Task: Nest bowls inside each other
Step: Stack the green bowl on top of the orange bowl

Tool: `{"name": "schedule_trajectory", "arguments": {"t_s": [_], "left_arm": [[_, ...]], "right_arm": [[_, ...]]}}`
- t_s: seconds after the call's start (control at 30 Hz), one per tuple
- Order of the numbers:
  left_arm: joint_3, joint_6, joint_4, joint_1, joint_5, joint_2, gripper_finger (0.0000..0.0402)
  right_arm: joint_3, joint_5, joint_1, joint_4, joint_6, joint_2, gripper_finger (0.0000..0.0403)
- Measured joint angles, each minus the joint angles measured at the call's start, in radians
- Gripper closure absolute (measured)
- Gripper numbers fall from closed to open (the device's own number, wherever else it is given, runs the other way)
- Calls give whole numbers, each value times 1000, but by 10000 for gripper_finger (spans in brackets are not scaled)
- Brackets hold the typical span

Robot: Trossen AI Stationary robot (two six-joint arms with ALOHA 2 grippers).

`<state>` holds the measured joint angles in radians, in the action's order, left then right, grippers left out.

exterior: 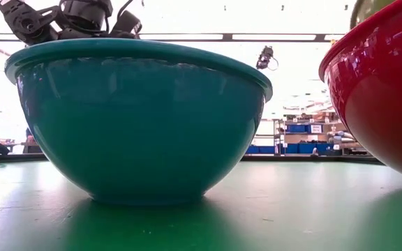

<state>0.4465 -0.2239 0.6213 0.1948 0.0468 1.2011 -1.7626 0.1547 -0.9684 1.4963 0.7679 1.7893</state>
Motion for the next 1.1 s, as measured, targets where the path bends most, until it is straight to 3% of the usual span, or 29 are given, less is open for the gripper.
{"name": "schedule_trajectory", "arguments": {"t_s": [0.53, 0.8, 1.1], "left_arm": [[3, -42, 137, 5, 0, 0, 259], [25, 31, 108, -35, -16, 3, 259], [25, 153, 33, -139, -15, 3, 258]], "right_arm": [[-1, 35, -3, -8, 98, 36, 378], [0, 48, -11, -25, 258, 67, 378], [1, 76, 3, -19, 175, 164, 378]]}}
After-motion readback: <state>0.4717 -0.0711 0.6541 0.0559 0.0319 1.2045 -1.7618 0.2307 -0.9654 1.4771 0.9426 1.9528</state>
